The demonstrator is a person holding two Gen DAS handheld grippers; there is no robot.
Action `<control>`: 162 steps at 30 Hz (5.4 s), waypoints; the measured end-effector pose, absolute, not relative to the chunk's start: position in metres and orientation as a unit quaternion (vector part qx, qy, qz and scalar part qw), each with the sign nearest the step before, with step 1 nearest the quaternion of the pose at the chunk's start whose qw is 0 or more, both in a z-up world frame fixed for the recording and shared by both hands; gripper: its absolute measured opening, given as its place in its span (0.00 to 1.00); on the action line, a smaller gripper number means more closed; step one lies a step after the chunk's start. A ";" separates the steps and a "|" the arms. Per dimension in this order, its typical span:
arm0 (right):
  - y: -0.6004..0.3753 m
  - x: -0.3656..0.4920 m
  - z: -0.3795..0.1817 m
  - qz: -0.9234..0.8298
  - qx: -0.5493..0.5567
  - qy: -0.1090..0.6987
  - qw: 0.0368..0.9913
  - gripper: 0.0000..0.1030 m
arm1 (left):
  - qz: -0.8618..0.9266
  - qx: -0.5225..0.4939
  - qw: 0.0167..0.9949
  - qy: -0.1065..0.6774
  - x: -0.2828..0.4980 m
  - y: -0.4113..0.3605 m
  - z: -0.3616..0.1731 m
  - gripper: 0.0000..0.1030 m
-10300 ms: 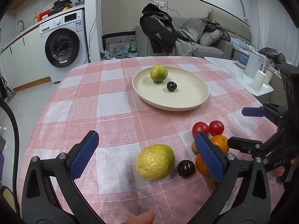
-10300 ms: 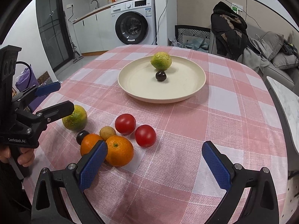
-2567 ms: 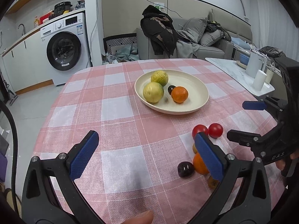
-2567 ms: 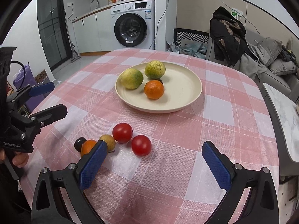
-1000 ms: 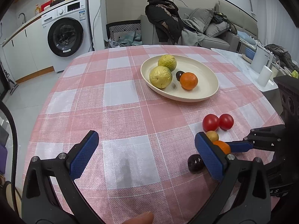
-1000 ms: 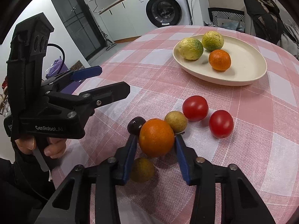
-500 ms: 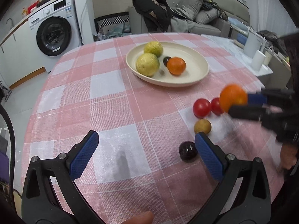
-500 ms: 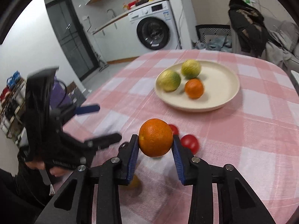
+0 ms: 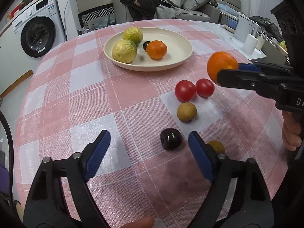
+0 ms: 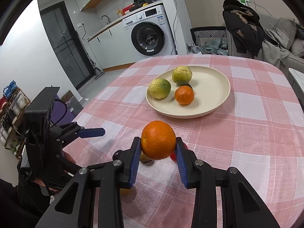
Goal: Organize fruits
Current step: 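Lift the orange with the right gripper while the left gripper grasps the dark plum, then carry the orange and dark plum over the cream plate and release both, then move both open grippers back toward the red tomatoes and brown fruits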
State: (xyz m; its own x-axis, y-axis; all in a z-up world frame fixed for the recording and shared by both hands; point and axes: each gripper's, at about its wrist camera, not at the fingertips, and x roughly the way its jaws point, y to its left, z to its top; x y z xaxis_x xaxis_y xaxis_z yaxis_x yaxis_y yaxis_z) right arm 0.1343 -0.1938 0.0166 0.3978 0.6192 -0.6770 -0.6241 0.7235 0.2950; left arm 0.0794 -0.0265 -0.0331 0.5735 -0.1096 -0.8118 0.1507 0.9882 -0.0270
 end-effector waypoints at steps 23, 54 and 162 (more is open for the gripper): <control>-0.195 0.136 0.013 0.369 -0.002 0.409 0.835 0.35 | -0.138 0.032 0.878 0.457 0.072 -0.040 -0.038 0.22; -0.215 0.152 0.025 0.328 0.018 0.370 0.869 0.35 | -0.082 -0.031 0.940 0.329 0.074 -0.017 0.020 0.21; -0.198 0.153 -0.004 0.275 -0.102 0.419 0.859 1.00 | -0.034 0.000 0.930 0.365 0.087 -0.028 0.002 0.99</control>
State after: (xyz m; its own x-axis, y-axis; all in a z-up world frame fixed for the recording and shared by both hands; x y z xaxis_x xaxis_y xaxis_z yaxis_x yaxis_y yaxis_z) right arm 0.1530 -0.1978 -0.0036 0.4983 0.3863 -0.7762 -0.5576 0.8283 0.0542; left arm 0.0867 -0.0275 0.0016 0.7311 -0.0634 -0.6793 0.0638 0.9977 -0.0244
